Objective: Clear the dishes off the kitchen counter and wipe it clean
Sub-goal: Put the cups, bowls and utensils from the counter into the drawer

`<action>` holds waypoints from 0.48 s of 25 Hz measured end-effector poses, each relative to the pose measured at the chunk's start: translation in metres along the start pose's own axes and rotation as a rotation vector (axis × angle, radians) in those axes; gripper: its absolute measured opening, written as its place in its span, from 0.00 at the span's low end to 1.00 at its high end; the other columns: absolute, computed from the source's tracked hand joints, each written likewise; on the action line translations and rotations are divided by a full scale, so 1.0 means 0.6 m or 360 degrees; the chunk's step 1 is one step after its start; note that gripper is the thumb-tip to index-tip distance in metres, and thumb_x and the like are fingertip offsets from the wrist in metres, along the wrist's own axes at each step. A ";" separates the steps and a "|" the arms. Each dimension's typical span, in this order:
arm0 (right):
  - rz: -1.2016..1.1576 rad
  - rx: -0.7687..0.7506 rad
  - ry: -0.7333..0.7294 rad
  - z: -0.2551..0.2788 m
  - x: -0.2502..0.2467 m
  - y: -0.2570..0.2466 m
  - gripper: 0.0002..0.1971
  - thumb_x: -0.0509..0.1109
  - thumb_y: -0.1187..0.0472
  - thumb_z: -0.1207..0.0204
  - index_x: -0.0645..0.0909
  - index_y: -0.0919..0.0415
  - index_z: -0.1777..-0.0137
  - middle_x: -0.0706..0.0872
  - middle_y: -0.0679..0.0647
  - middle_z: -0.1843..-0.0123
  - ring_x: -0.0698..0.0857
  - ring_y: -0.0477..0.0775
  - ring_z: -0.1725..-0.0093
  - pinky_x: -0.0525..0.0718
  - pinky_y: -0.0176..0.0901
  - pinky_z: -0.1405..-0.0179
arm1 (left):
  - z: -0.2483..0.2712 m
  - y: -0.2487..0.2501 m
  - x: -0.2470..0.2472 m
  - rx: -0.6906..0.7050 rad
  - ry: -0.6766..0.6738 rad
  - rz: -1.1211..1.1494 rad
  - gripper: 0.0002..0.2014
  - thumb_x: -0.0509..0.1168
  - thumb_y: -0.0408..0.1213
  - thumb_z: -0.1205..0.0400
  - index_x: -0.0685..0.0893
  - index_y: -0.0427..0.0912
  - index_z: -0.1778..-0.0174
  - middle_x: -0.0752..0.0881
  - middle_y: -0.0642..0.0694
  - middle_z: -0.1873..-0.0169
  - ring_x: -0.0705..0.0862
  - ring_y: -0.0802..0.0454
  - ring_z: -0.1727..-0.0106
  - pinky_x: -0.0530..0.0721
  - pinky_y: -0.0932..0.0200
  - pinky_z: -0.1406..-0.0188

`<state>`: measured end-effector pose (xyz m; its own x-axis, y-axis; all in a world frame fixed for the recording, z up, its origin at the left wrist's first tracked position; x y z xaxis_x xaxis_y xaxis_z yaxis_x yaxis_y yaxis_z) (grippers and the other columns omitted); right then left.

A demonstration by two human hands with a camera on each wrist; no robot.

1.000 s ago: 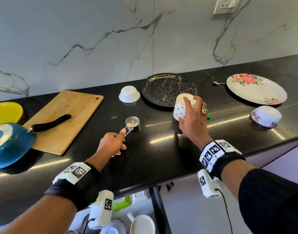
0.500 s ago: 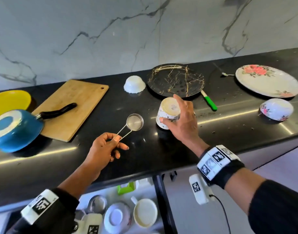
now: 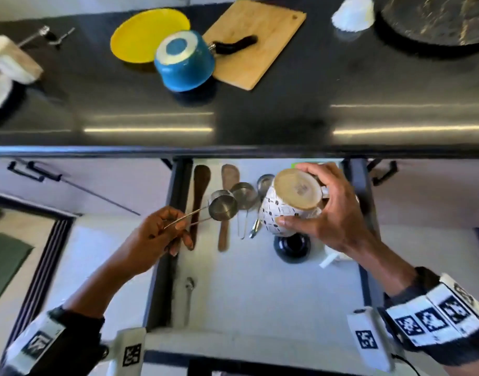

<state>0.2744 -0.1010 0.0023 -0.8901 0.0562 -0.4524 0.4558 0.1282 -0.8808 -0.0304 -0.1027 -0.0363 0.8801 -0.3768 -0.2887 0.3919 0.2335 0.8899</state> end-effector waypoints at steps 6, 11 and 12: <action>0.0251 0.0253 -0.0592 0.078 0.223 0.043 0.45 0.91 0.50 0.57 0.76 0.49 0.36 0.76 0.44 0.41 0.79 0.44 0.44 0.76 0.31 0.42 | 0.074 -0.153 -0.048 -0.0161 -0.0153 -0.0422 0.08 0.60 0.29 0.13 0.83 0.38 0.55 0.89 0.41 0.67 0.87 0.49 0.66 0.83 0.59 0.70; 0.0577 0.0314 -0.0936 0.116 0.340 0.089 0.44 0.88 0.47 0.55 0.73 0.47 0.36 0.74 0.45 0.41 0.80 0.50 0.46 0.82 0.51 0.45 | 0.071 -0.215 -0.019 -0.0270 -0.0274 -0.0884 0.12 0.58 0.29 0.13 0.79 0.47 0.59 0.87 0.49 0.65 0.86 0.52 0.62 0.83 0.58 0.63; 0.0638 0.0320 -0.0959 0.118 0.348 0.097 0.44 0.88 0.48 0.54 0.73 0.48 0.36 0.74 0.46 0.41 0.80 0.51 0.46 0.82 0.50 0.46 | 0.062 -0.221 -0.014 -0.0298 -0.0271 -0.0881 0.10 0.58 0.29 0.13 0.79 0.45 0.57 0.87 0.49 0.64 0.87 0.51 0.61 0.83 0.59 0.63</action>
<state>0.1158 -0.1520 -0.1536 -0.5230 -0.4986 -0.6912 0.7884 0.0252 -0.6147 -0.0995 -0.1641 -0.1388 0.4831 -0.6216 -0.6166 0.8331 0.1098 0.5421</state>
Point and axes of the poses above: each hand's wrist, its own z-axis away from the middle knuckle, its own x-axis out of the palm, y = z × x, the point moved 9 cm from there along -z, towards the middle knuckle
